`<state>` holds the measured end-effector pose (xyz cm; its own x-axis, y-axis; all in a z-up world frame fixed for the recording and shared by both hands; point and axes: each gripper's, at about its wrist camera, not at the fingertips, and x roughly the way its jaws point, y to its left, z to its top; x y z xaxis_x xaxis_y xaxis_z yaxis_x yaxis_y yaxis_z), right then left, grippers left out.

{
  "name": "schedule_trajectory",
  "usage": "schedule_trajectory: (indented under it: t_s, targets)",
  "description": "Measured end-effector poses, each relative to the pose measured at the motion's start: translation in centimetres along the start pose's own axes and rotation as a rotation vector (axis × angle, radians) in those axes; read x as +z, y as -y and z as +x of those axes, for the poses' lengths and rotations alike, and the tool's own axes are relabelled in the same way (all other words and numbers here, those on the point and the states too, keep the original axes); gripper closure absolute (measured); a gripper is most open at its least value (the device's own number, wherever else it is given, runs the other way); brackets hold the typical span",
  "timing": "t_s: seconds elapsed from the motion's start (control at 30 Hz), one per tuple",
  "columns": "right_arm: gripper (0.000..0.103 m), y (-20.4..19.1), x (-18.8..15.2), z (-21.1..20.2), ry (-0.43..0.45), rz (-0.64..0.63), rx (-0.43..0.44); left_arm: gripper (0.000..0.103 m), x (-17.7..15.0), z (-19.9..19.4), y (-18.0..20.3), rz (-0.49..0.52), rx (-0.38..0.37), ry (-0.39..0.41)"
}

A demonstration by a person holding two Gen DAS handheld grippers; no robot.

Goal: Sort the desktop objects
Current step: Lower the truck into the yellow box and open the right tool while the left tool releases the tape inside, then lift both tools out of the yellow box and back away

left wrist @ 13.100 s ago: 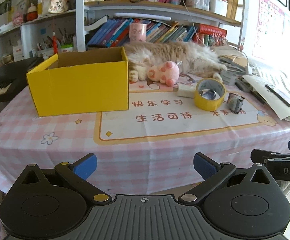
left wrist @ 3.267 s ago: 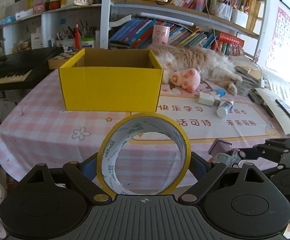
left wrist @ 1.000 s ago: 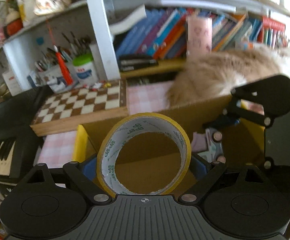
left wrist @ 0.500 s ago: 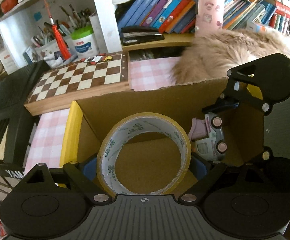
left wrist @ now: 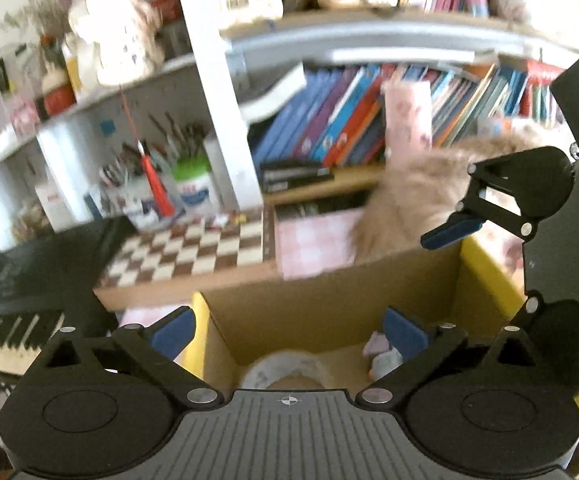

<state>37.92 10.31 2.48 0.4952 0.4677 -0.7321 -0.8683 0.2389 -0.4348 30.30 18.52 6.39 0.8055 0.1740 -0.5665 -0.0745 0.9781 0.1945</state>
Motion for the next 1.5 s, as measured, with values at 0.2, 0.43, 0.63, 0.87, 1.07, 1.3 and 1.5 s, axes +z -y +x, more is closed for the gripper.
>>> schedule_trajectory:
  t_s: [0.2, 0.43, 0.63, 0.87, 1.07, 1.3, 1.5]
  targets:
    - [0.016, 1.4, -1.5, -4.5, 0.08, 0.169, -0.07, 0.001, 0.2, -4.0, 0.3, -0.042, 0.008, 0.089]
    - [0.016, 0.7, -2.8, -8.8, 0.136, 0.26, -0.165, 0.001, -0.7, -8.7, 1.1, -0.08, -0.019, 0.141]
    - [0.016, 0.0, -4.1, -13.3, 0.199, 0.405, -0.237, 0.001, -1.7, -12.7, 1.3, -0.101, -0.02, 0.183]
    - [0.016, -1.7, -6.3, -19.0, 0.277, 0.6, -0.307, 0.0, -3.1, -17.2, 1.3, -0.147, 0.012, 0.243]
    - [0.016, -4.1, -9.0, -23.2, 0.348, 0.763, -0.358, 0.0, -4.8, -20.2, 1.8, -0.191, 0.035, 0.278]
    - [0.016, -7.0, -11.8, -25.9, 0.354, 0.858, -0.449, 0.0, -6.9, -23.0, 3.8, -0.18, 0.077, 0.307]
    - [0.016, -10.0, -13.8, -27.2, 0.35, 0.913, -0.497, 0.0, -9.0, -25.0, 5.8, -0.176, 0.098, 0.315]
